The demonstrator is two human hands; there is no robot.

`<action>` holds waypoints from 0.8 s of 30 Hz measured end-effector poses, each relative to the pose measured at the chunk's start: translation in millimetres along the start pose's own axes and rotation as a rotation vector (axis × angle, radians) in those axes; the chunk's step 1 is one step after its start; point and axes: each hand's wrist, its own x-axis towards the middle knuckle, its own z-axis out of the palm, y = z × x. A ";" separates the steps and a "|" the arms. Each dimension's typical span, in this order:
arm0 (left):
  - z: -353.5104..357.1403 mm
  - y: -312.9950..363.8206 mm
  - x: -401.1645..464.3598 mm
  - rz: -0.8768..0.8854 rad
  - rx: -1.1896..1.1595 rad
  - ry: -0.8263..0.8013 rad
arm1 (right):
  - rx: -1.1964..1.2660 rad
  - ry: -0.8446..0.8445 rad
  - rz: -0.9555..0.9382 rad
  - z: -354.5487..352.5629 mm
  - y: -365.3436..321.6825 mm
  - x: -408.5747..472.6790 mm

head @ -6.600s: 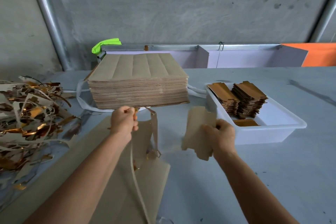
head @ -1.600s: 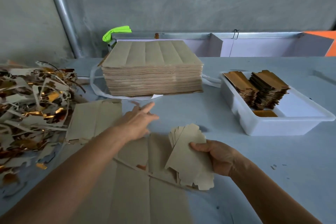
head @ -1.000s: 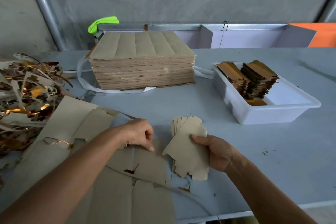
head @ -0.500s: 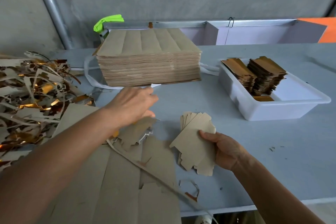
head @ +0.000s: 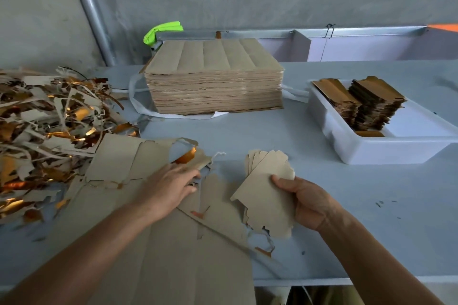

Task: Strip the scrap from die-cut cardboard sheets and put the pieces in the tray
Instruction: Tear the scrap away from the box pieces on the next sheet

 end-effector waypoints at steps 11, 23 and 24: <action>41.5 68.1 27.2 0.153 -0.298 0.240 | 0.043 0.032 0.067 21.0 -12.0 -10.8; 43.1 77.6 37.4 -0.087 -0.465 0.469 | -0.132 -0.098 0.059 4.1 -14.0 -18.7; 43.3 77.6 37.8 -0.054 -0.435 0.497 | -0.145 -0.093 0.067 0.4 -13.7 -21.8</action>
